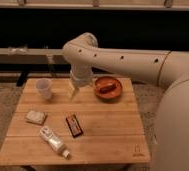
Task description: Place the eraser on the white sponge
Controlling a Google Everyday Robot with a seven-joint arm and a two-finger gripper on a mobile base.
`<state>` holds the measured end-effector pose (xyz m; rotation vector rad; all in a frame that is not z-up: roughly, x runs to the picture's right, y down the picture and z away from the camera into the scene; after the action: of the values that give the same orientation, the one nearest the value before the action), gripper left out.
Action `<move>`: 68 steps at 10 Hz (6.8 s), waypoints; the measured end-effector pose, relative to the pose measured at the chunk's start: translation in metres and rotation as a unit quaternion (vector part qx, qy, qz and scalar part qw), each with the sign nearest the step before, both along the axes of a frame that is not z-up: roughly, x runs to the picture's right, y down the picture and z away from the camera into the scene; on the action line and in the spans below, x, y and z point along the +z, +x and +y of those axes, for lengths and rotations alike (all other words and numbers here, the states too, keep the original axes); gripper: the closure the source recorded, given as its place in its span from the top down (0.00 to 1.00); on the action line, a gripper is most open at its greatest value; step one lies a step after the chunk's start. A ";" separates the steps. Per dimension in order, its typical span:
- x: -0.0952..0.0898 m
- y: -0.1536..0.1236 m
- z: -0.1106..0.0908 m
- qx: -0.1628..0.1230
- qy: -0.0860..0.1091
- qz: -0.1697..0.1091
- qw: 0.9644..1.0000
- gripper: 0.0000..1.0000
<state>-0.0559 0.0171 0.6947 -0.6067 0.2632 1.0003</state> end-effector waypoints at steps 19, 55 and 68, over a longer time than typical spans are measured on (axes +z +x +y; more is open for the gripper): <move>0.000 0.000 0.000 0.000 0.000 0.000 1.000 0.80; 0.133 -0.059 0.197 -0.074 -0.108 0.100 0.986 0.20; 0.050 -0.221 0.155 -0.226 -0.062 -0.151 0.960 0.00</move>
<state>-0.2765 0.1725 0.7442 -0.7620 0.1808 0.4438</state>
